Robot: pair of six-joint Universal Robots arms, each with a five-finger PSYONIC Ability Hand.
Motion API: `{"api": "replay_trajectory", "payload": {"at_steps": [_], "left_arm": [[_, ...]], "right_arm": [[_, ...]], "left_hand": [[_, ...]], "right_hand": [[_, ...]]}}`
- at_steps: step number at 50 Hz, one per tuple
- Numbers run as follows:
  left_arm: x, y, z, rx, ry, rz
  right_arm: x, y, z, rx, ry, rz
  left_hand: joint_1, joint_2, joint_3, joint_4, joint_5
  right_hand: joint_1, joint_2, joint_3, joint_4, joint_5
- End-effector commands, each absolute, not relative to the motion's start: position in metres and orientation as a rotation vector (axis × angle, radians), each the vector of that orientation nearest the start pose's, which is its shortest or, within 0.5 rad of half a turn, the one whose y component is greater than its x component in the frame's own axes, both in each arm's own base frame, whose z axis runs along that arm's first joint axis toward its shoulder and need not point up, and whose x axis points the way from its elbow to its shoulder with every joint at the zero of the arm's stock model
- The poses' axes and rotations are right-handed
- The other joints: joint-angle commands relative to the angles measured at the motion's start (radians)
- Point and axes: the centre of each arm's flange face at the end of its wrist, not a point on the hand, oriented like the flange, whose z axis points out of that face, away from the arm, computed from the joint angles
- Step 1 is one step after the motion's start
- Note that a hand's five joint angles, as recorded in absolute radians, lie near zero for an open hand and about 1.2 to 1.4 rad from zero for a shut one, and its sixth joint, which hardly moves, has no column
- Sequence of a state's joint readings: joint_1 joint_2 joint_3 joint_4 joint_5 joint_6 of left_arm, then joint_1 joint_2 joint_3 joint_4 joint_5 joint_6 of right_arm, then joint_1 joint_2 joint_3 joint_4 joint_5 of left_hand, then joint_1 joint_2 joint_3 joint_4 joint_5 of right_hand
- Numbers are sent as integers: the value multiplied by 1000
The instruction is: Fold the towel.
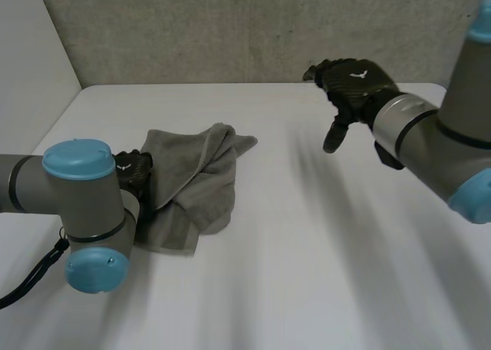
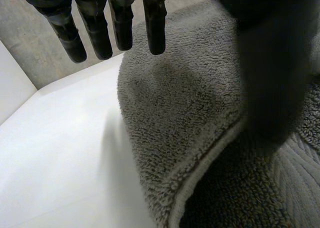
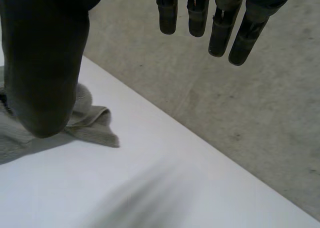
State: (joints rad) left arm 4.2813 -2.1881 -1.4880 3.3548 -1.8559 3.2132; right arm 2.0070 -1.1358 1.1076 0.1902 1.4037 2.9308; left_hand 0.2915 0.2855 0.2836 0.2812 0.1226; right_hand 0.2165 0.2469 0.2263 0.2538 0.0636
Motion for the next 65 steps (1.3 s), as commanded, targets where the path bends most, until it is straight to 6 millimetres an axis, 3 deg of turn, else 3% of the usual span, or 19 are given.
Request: {"api": "replay_trajectory", "payload": {"at_steps": [1, 10, 16, 27, 41, 43, 45, 55, 59, 65], "left_arm": [[-255, -303, 125, 379, 2504, -1814], [-256, -306, 121, 373, 2494, -1831], [-254, -310, 121, 354, 2476, -1861], [-244, -316, 120, 313, 2471, -1842], [-235, -317, 119, 287, 2470, -1821], [-235, -316, 124, 284, 2464, -1836], [-234, -316, 127, 283, 2461, -1842], [-234, -302, 146, 287, 2446, -1894], [-235, -292, 159, 300, 2433, -1937], [-243, -273, 174, 335, 2407, -2024]], "right_arm": [[326, -295, 260, -895, 1995, -1796], [379, -303, 228, -984, 1856, -1756], [412, -305, 210, -1050, 1731, -1717], [445, -325, 176, -1078, 1576, -1760], [460, -325, 148, -1124, 1446, -1751], [461, -324, 145, -1129, 1446, -1740], [461, -324, 145, -1129, 1446, -1740], [461, -324, 146, -1130, 1447, -1739], [460, -326, 148, -1118, 1459, -1754], [460, -325, 150, -1118, 1454, -1757]], "left_hand": [[80, 87, 88, 91, 75], [224, 230, 232, 234, 218], [397, 403, 405, 407, 392], [524, 530, 531, 534, 518], [853, 859, 861, 863, 847], [1048, 1054, 1056, 1059, 1043], [1099, 1105, 1107, 1109, 1093], [1105, 1111, 1113, 1115, 1099], [1105, 1111, 1113, 1115, 1099], [1105, 1111, 1113, 1115, 1099]], "right_hand": [[-42, -72, -52, -79, -64], [-42, -72, -52, -79, -64], [106, 76, 96, 69, 84], [279, 249, 269, 242, 258], [441, 411, 431, 404, 419], [479, 449, 469, 442, 457], [482, 452, 472, 445, 460], [447, 416, 437, 410, 425], [239, 209, 229, 202, 218], [224, 193, 214, 186, 202]]}}
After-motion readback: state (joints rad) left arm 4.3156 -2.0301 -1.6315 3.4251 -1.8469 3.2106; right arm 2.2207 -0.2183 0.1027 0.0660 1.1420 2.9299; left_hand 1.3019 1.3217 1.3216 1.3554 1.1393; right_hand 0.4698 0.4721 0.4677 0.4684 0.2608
